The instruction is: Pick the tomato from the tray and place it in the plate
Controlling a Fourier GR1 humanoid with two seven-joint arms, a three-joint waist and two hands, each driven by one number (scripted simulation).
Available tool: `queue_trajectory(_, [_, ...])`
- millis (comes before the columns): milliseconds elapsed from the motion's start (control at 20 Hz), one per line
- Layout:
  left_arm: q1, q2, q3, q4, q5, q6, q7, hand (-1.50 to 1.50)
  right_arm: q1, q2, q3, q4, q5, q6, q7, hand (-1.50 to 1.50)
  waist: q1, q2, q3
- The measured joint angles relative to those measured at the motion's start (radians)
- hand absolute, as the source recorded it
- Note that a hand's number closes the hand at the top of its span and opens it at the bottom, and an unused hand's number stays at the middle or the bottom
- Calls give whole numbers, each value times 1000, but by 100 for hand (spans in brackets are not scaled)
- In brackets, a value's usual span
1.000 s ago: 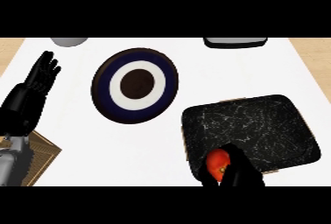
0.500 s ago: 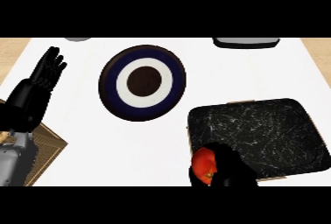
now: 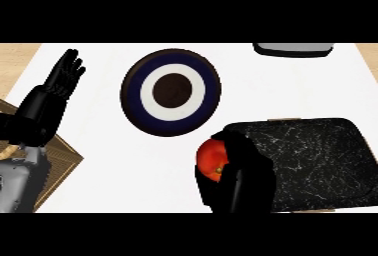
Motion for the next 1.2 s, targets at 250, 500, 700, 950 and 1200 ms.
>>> queue_trajectory(250, [-12, -17, -18, 4, -5, -2, 1, 0, -176, 12, -115, 117, -141, -9, -4, 150, 23, 6, -1])
queue_trajectory(500, [-38, -22, -22, 16, -5, -8, 8, 0, -320, 16, -218, 302, -248, -41, -16, 150, 38, 11, -1])
queue_trajectory(700, [-50, -31, -31, 19, -11, -9, 10, 0, -444, 18, -296, 469, -329, -64, -31, 150, 50, 14, -1])
queue_trajectory(950, [-71, -38, -30, 34, -11, -10, 13, 0, -543, 19, -369, 660, -430, -128, -63, -150, 64, 20, -1])
queue_trajectory(1200, [-94, -42, -36, 42, -15, -16, 14, 0, -606, 20, -441, 799, -524, -229, -108, -150, 78, 27, 0])
